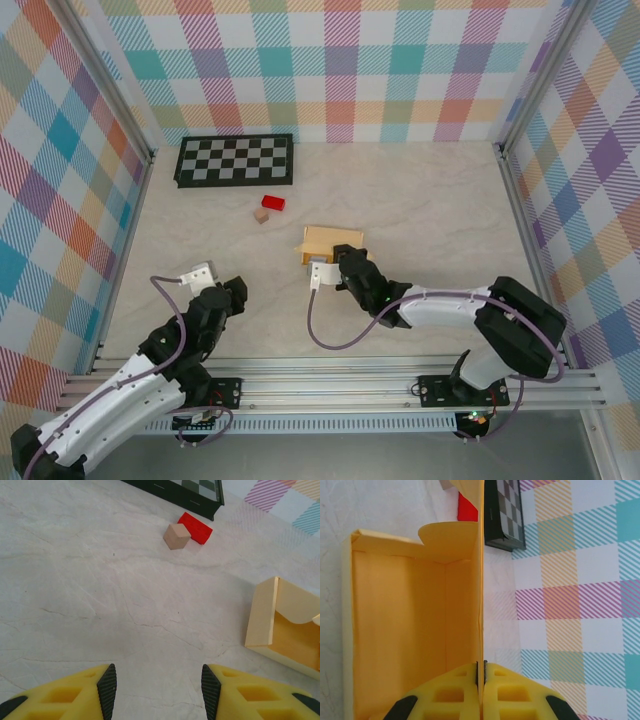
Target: Fold the paper box
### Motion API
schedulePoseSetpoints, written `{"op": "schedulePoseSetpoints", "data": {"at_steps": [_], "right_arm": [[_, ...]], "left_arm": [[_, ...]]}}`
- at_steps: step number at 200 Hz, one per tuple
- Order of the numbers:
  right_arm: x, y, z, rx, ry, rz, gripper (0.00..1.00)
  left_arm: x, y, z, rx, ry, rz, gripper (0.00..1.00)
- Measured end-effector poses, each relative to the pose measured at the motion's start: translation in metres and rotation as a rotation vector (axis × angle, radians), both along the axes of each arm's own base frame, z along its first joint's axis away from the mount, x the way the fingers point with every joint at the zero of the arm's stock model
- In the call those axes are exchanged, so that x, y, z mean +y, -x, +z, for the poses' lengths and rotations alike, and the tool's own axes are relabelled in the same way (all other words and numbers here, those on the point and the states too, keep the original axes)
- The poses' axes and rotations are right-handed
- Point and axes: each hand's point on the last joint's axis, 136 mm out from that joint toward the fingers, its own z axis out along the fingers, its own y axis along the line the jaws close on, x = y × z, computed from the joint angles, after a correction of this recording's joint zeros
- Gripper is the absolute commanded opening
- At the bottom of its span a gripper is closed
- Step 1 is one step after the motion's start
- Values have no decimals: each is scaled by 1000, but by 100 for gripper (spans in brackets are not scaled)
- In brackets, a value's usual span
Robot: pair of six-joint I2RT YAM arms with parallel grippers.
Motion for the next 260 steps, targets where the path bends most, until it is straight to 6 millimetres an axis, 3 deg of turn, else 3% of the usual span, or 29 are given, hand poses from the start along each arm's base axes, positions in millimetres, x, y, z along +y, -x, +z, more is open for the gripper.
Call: {"op": "schedulePoseSetpoints", "data": {"at_steps": [55, 83, 95, 118, 147, 180, 200, 215, 235, 260], "right_arm": [[-9, 11, -79, 113, 166, 13, 0], [-5, 6, -81, 91, 132, -6, 0], [-5, 5, -81, 94, 115, -13, 22], [-8, 9, -87, 133, 116, -26, 34], [-16, 21, -74, 250, 50, -60, 52], [-20, 26, -17, 372, -213, -110, 69], [-38, 14, 21, 464, -457, -220, 75], [-66, -4, 38, 559, -667, -362, 78], [-100, -17, 35, 676, -865, -540, 81], [-110, -17, 5, 884, -1006, -701, 79]], "left_arm": [[-7, -4, 11, -9, 22, -18, 49], [-22, -11, 12, 15, 35, -53, 50], [-31, -17, 11, 38, 40, -73, 51], [-51, -29, 11, 90, 56, -117, 51], [-77, -46, 12, 142, 83, -175, 50], [-95, -66, 9, 192, 114, -210, 48], [-111, -72, 1, 229, 140, -256, 47], [-124, -73, -9, 265, 161, -300, 50], [-137, -72, -25, 318, 179, -341, 56], [-148, -72, -44, 378, 208, -367, 61]]}}
